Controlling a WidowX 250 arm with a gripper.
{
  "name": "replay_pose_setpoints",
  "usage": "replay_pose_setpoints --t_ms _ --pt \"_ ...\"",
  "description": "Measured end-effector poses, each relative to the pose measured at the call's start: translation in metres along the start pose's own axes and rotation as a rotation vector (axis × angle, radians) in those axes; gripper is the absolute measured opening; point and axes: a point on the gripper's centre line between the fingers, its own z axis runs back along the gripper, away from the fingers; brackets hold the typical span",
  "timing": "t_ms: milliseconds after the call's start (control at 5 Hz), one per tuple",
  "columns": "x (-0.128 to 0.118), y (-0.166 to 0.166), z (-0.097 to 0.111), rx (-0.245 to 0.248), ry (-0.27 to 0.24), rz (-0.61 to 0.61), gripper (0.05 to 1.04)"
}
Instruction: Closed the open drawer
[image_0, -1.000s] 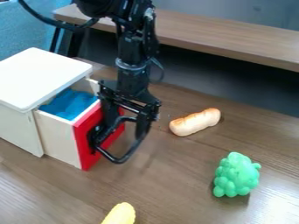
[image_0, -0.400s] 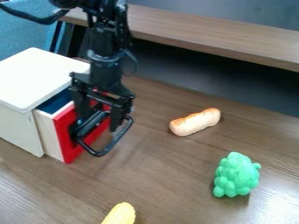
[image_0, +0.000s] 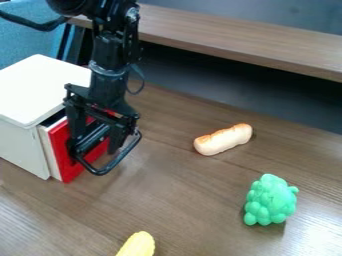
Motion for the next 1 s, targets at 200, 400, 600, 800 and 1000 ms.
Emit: replay_pose_setpoints --t_ms 200,400,600,800,1000 --pt "-0.0028 0.0075 -0.0031 0.038 0.007 0.010 1.000" --pt "-0.0049 0.0147 -0.0034 0.085 0.020 0.022 1.000" --pt "-0.0049 0.0151 0.0013 0.147 0.016 0.021 1.000" --pt "-0.0053 0.0147 0.0037 0.179 0.015 0.017 1.000" --pt "-0.0048 0.0123 0.0041 0.182 0.020 0.014 1.000"
